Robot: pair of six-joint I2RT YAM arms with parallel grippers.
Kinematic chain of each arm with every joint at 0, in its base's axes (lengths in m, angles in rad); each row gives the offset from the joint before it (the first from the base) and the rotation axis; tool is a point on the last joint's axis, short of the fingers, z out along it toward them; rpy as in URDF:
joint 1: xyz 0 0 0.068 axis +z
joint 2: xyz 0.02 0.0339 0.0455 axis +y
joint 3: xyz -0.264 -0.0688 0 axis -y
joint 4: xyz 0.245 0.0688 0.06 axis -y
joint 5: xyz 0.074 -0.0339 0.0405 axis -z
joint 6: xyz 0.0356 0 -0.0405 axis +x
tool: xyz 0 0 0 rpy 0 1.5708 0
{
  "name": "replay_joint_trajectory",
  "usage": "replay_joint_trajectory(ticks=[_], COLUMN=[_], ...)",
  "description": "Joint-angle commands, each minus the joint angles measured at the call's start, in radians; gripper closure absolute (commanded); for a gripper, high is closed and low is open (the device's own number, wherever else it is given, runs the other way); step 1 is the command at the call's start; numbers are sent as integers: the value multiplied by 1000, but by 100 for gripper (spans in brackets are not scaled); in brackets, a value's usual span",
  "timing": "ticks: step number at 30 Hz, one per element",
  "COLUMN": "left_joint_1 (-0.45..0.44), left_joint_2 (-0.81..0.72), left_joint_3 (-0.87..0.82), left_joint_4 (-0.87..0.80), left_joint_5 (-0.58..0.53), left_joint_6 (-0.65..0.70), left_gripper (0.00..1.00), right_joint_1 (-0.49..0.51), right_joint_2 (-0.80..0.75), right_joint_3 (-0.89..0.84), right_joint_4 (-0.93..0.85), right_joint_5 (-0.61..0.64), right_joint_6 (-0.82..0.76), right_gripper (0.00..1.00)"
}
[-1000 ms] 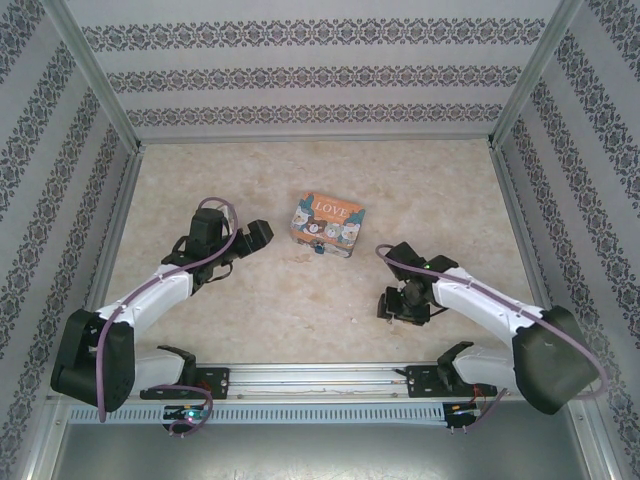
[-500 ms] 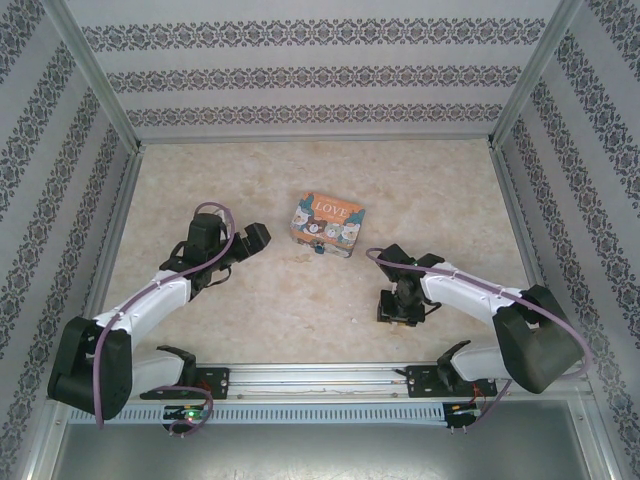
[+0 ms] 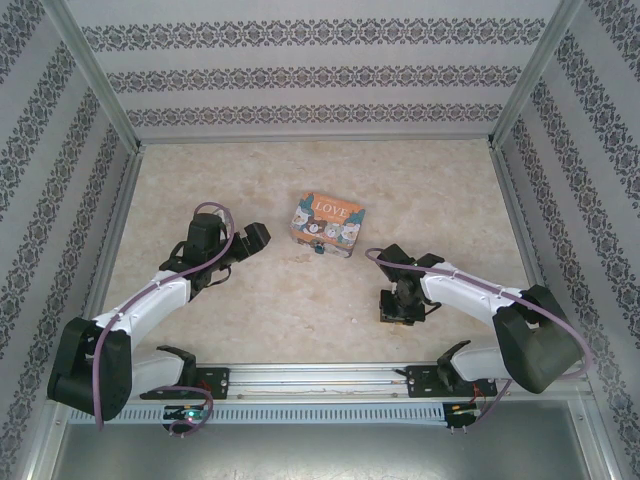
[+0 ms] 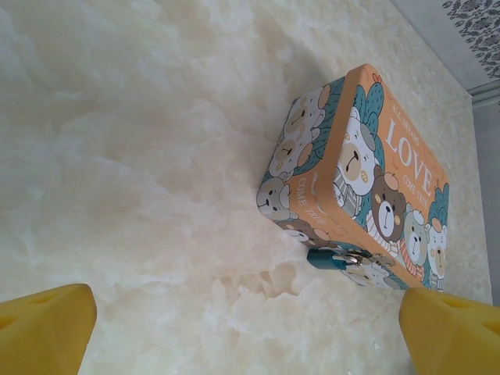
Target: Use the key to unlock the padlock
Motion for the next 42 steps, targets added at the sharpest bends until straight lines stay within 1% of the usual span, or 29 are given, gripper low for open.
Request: replay_joint_trajectory(ticks=[1, 9, 18, 26, 31, 35, 39, 42], left_joint_1=[1, 1, 1, 0, 1, -1, -10, -24], left_joint_2=[-21, -23, -40, -83, -89, -83, -64, -43], left_joint_3=[2, 9, 16, 50, 91, 121, 158, 197], left_joint_4=[9, 4, -6, -16, -22, -10, 16, 30], left_joint_5=[-17, -20, -23, -6, 40, 102, 189, 252], left_joint_6=[1, 5, 13, -1, -16, -54, -76, -80], left_gripper=[1, 1, 1, 1, 1, 1, 5, 10], right_joint_1=[11, 11, 10, 2, -14, -15, -11, 1], right_joint_2=[7, -4, -24, -131, -224, -297, -351, -384], right_joint_3=[8, 2, 0, -1, -12, -23, -19, 2], right_joint_4=[0, 0, 0, 50, 148, 279, 399, 466], right_joint_5=[7, 10, 25, 42, -2, -27, -18, 4], right_joint_6=[-9, -6, -2, -2, 24, 31, -33, -129], right_gripper=[78, 87, 100, 100, 100, 100, 100, 100])
